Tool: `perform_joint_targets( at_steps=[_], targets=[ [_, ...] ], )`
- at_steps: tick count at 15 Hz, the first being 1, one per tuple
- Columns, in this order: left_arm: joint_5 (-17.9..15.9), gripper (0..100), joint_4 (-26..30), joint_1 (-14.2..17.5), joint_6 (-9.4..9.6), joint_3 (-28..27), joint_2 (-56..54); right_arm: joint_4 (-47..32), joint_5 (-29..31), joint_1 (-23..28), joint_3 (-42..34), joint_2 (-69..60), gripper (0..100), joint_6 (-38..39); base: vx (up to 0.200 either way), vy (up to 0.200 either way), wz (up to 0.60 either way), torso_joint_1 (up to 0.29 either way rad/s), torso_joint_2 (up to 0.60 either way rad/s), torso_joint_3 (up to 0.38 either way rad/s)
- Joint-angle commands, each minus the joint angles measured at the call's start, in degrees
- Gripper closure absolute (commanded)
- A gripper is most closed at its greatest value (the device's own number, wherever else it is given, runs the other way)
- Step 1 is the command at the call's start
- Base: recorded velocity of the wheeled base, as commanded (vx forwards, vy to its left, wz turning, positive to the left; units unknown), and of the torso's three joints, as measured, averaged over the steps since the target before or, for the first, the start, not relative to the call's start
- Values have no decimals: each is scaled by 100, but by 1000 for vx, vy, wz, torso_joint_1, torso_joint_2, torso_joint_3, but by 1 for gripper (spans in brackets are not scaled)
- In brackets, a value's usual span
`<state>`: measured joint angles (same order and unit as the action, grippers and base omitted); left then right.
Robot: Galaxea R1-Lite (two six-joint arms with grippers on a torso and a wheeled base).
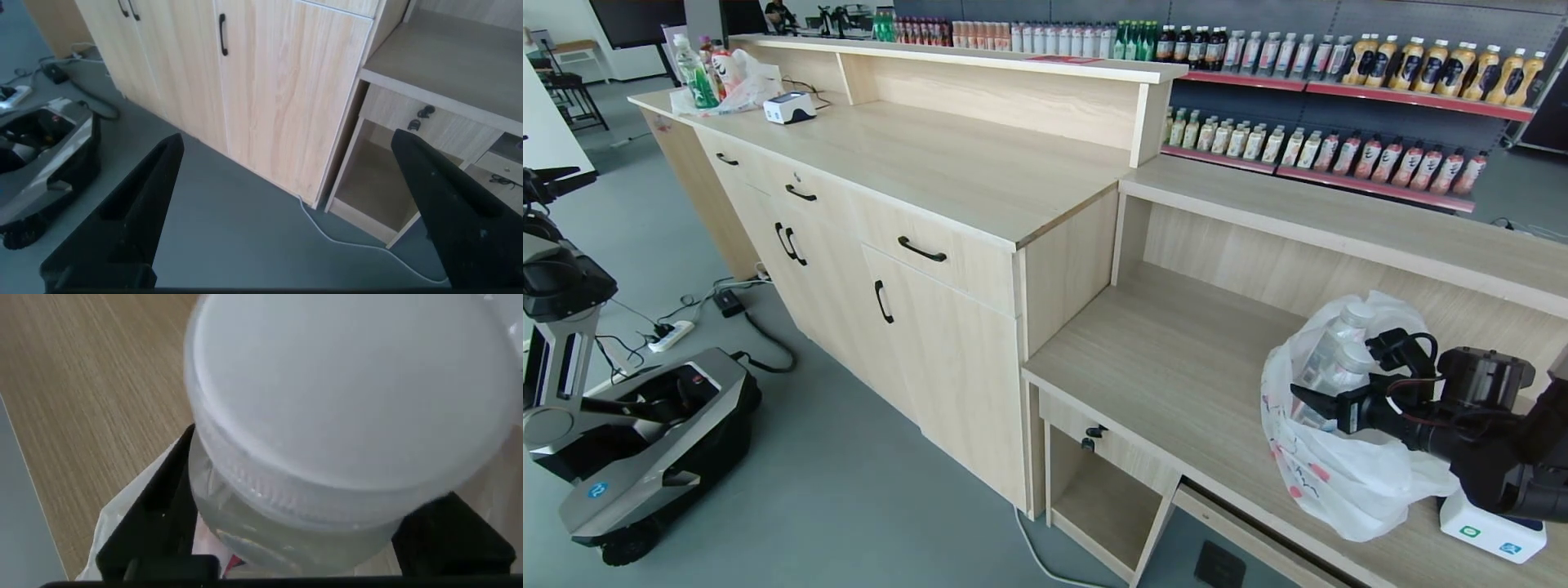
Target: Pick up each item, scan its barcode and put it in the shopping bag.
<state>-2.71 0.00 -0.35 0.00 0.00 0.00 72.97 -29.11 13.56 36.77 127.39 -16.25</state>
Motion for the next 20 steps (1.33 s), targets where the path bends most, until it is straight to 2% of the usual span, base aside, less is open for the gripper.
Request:
perform_joint_targets(
  at_steps=[1, 3, 4, 6, 11, 13, 16, 17, 20],
  targets=[
    [-2, 0, 0, 0, 0, 0, 9, 6, -60, 24, -3, -74, 0, 8, 0, 0, 0, 0, 0, 0],
    [-2, 0, 0, 0, 0, 0, 9, -169, -323, 156, -12, -215, 0, -106, 0, 0, 0, 0, 0, 0],
    [-2, 0, 0, 0, 0, 0, 9, -503, -657, 349, -3, -391, 0, -396, 0, 0, 0, 0, 0, 0],
    [-2, 0, 0, 0, 0, 0, 9, -1171, -772, 560, 6, -848, 0, -581, 0, 0, 0, 0, 0, 0],
    [-2, 0, 0, 0, 0, 0, 9, -2305, -763, 578, 32, -2438, 0, -405, 0, 0, 0, 0, 0, 0],
    [-2, 0, 0, 0, 0, 0, 9, -2428, -763, 543, -29, -3133, 0, -344, 0, 0, 0, 0, 0, 0],
    [-2, 0, 0, 0, 0, 0, 9, -2542, -358, 569, -73, -3889, 0, -335, 0, 0, -200, 4, 1, 1],
    [-2, 0, 0, 0, 0, 0, 9, -2534, -209, 648, -20, -4003, 0, -335, 0, 0, -600, 2, 2, 2],
    [7, 0, 0, 0, 0, 0, 9, -2771, -86, 1457, 261, -4179, 0, -353, 0, 0, -600, -2, 4, -1]
  ],
)
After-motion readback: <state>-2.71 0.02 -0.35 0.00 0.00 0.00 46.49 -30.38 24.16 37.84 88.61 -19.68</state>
